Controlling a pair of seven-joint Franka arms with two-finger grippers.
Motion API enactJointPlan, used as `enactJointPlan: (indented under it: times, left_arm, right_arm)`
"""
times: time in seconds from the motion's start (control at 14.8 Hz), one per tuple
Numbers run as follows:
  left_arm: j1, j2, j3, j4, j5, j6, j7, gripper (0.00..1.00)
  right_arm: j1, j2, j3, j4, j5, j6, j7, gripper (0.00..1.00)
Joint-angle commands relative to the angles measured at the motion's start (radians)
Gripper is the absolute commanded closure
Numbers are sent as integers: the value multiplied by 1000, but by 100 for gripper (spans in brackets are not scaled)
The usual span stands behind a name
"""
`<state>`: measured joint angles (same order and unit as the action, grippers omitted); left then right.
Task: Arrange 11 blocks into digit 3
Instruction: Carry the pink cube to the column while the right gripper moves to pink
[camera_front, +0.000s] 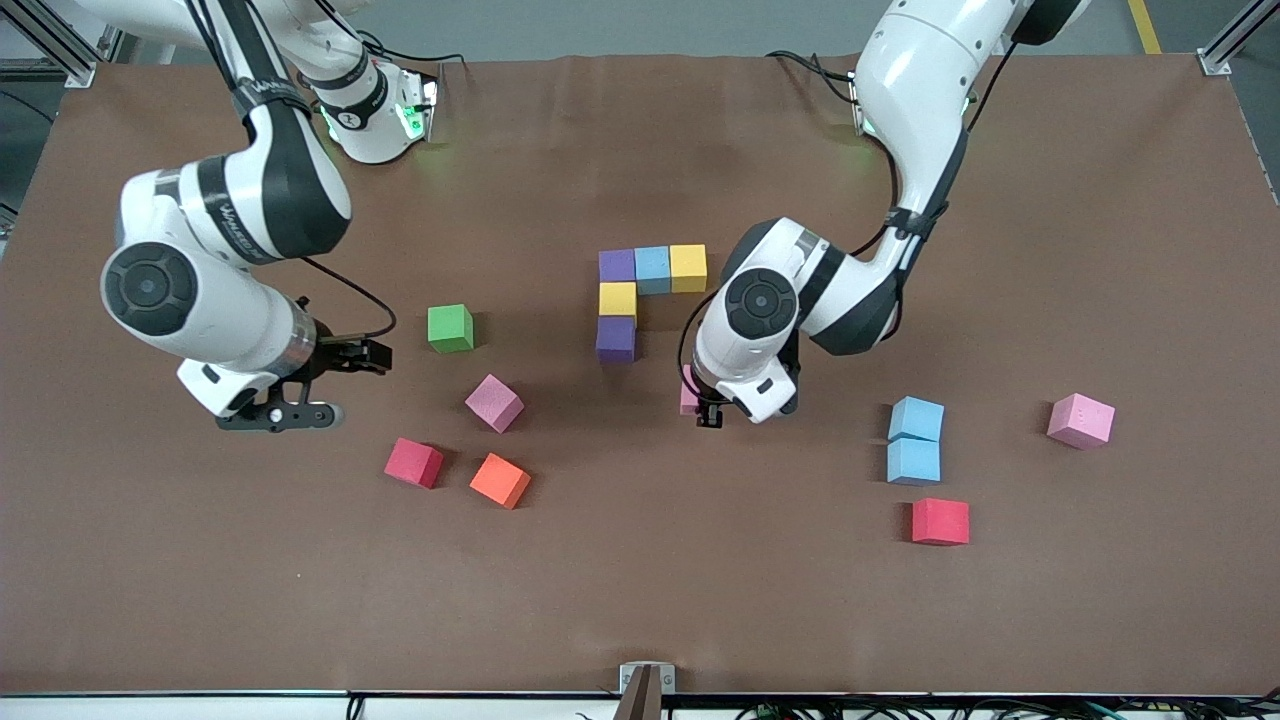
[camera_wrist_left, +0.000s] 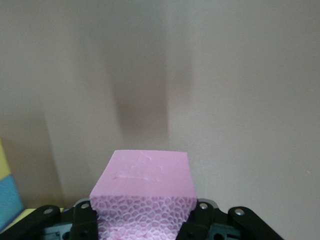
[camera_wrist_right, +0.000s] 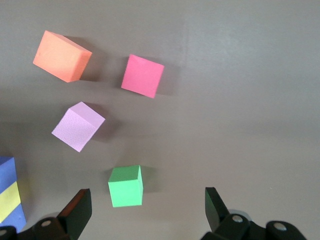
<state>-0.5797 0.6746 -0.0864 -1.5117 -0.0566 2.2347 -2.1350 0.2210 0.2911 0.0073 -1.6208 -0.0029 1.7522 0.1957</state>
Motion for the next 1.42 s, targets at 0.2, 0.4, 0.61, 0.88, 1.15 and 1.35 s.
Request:
enactJointPlan:
  times: [0.2,0.4,0.61,0.88,1.15,1.35]
  left_arm:
    - [-98,-36,7,-151,43,102,-169,93]
    - [-115,-41,5,-199,75,138,-249,93]
    - [-150,-50,7,-252,78,198,-310,93]
    - [-180,-46,10,-295,78,287,-330,93]
    - [-178,-36,10,-297,87,321,-329,93]
    - [-177,-24,10,-294,106,348,-325,93]
  right_arm:
    - [-77,-46,17,71,-6,-155,-76,0]
    - [-120,-52,16,114,-6,-241,-107,0]
    - [-164,-85,17,96,-5,-249,-110,0]
    - [-167,-90,17,81,-5,-237,-110,0]
    - [-161,-86,-4,107,-72,-226,-162,0]
    - [-158,-79,-3,116,-82,-226,-168,0]
